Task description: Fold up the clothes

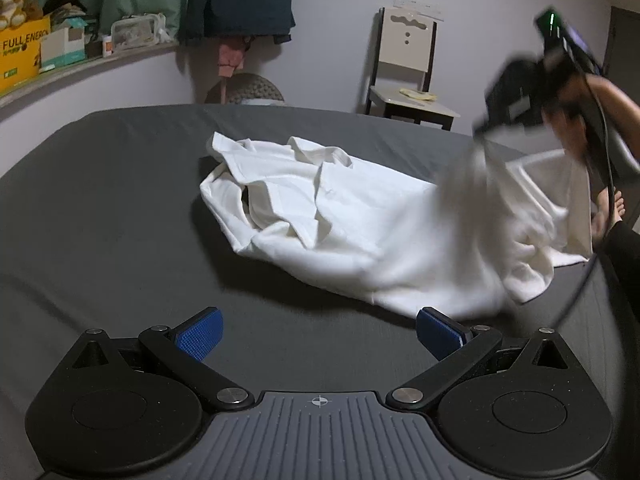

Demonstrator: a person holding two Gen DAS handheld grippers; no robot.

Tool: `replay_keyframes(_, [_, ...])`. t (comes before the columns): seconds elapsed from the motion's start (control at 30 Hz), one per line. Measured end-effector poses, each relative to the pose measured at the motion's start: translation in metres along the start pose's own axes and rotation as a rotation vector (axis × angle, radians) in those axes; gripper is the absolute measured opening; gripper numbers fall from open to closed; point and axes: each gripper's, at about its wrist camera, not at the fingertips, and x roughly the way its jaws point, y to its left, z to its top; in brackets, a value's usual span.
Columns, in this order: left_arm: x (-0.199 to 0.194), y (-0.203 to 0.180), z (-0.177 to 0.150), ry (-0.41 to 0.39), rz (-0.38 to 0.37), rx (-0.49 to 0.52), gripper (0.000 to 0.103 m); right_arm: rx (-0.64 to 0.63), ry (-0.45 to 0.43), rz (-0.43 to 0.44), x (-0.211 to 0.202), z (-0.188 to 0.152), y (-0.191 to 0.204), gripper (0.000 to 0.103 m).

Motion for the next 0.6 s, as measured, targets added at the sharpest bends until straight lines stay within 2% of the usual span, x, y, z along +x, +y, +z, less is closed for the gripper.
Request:
replay_keyframes(0.03, [0.001,0.0,0.0,-0.004,-0.004,0.0,0.103,-0.007,-0.013,-0.025,0.002,0.002,-0.001,0.003])
replay_keyframes(0.07, [0.002,-0.002,-0.001,-0.01,-0.012,0.004,0.103,-0.03,0.033,-0.056,0.011,0.001,-0.003,0.016])
replay_keyframes(0.1, [0.002,-0.004,-0.001,-0.021,-0.018,0.015,0.103,-0.069,0.119,-0.056,0.023,-0.001,-0.004,0.044])
replay_keyframes(0.13, [0.003,-0.006,-0.002,-0.033,-0.024,0.025,0.103,-0.107,0.185,-0.037,0.03,-0.007,-0.009,0.051])
replay_keyframes(0.23, [0.008,-0.018,-0.005,-0.057,-0.019,0.095,0.103,-0.291,0.168,0.01,0.015,-0.033,-0.01,0.051])
replay_keyframes(0.3, [0.009,-0.028,-0.008,-0.073,-0.011,0.166,0.103,-0.413,0.202,0.144,-0.003,-0.053,-0.018,0.051])
replay_keyframes(0.4, [0.013,-0.047,-0.017,-0.104,0.035,0.353,0.103,-0.564,0.262,0.321,-0.035,-0.098,-0.023,0.05])
replay_keyframes(0.47, [0.015,-0.057,-0.022,-0.123,0.079,0.449,0.103,-0.607,0.28,0.379,-0.05,-0.121,-0.021,0.049])
replay_keyframes(0.53, [0.014,-0.059,-0.024,-0.133,0.099,0.473,0.103,-0.579,0.293,0.391,-0.05,-0.139,-0.015,0.048])
replay_keyframes(0.6, [0.009,-0.056,-0.022,-0.148,0.078,0.458,0.103,-0.518,0.326,0.393,-0.028,-0.142,-0.016,0.048])
